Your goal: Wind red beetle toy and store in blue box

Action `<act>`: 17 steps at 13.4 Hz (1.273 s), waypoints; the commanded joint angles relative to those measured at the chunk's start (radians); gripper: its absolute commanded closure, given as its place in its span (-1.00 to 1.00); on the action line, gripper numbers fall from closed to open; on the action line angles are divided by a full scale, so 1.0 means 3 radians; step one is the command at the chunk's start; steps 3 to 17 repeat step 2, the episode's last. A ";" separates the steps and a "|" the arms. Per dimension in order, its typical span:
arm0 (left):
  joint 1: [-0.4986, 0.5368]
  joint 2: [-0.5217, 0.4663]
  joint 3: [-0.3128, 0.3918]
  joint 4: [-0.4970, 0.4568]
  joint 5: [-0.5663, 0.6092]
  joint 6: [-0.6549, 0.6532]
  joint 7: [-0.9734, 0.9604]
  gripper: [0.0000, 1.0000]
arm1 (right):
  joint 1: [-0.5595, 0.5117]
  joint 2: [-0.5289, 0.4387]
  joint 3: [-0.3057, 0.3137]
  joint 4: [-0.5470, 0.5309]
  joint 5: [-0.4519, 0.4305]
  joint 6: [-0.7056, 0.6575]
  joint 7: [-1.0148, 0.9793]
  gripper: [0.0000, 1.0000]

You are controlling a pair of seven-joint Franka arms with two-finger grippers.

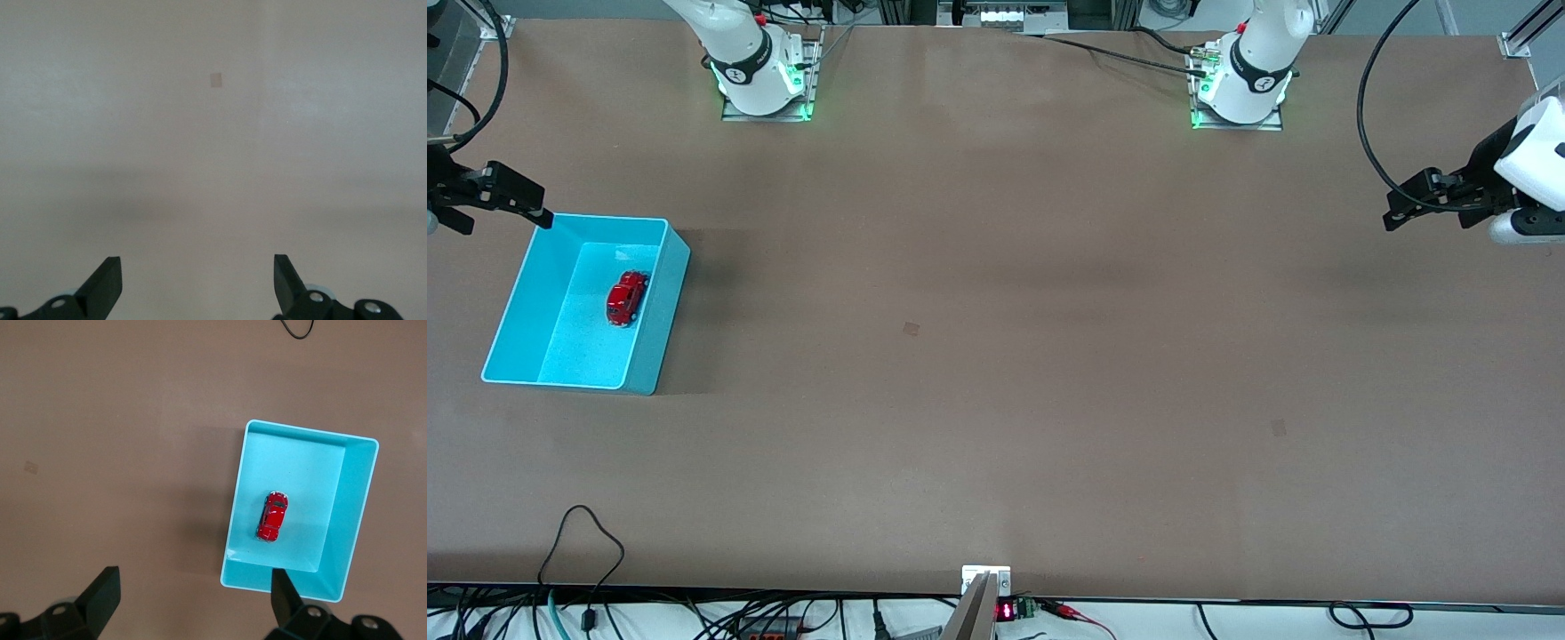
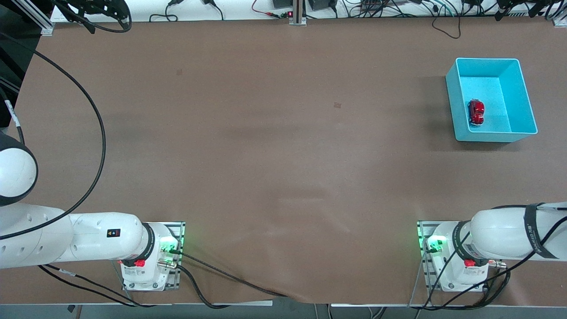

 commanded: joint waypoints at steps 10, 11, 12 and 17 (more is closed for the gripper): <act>0.0019 -0.0117 0.0001 -0.0118 -0.0005 -0.0001 0.0071 -1.00 | -0.0026 0.0030 0.0007 0.0074 0.0051 -0.0084 0.0010 -1.00; 0.0019 -0.0117 0.0001 -0.0118 -0.0005 -0.0001 0.0071 -1.00 | -0.0026 0.0030 0.0007 0.0074 0.0051 -0.0084 0.0010 -1.00; 0.0019 -0.0117 0.0001 -0.0118 -0.0005 -0.0001 0.0071 -1.00 | -0.0026 0.0030 0.0007 0.0074 0.0051 -0.0084 0.0010 -1.00; 0.0019 -0.0117 0.0001 -0.0118 -0.0005 -0.0001 0.0071 -1.00 | -0.0026 0.0030 0.0007 0.0074 0.0051 -0.0084 0.0010 -1.00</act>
